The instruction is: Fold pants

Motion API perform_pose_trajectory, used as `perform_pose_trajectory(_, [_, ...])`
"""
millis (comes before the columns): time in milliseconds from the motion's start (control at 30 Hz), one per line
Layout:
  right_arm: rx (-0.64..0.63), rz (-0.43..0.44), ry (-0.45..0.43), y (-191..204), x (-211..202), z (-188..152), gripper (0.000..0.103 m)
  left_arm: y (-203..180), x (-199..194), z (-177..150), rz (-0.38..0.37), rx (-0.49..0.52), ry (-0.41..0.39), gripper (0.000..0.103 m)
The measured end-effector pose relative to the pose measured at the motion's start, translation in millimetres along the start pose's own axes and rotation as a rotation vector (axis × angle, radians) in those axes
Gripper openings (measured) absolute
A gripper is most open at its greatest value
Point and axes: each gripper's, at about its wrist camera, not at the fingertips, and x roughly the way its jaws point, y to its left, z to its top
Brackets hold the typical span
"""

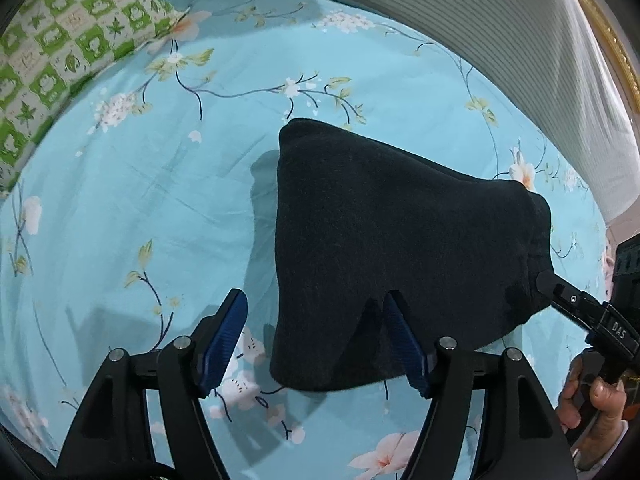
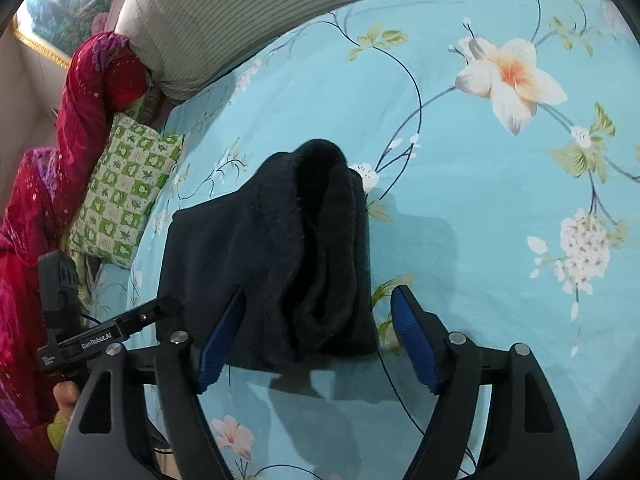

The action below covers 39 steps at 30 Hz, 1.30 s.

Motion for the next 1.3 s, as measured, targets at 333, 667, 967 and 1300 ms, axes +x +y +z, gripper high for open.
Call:
perform_pose_trajectory(333, [-0.114, -0.064, -0.045, 22, -15, -12, 0.078, -12, -20, -22, 0.064, 0.021, -0.061, 0.078])
perform_pose_trajectory(667, [-0.243, -0.119, -0.112, 38, -23, -27, 0.086, -28, -26, -51, 0.128, 0.058, -0.088, 0.079])
perform_pose_trajectory(967, [-0.319, -0.152, -0.115, 47, -21, -45, 0.089, -35, -29, -58, 0.155, 0.091, -0.092, 0.080])
perform_pose_trajectory(1300, [-0.361, -0.178, -0.147, 55, -26, -54, 0.093, -42, -39, -70, 0.176, 0.109, -0.154, 0.083])
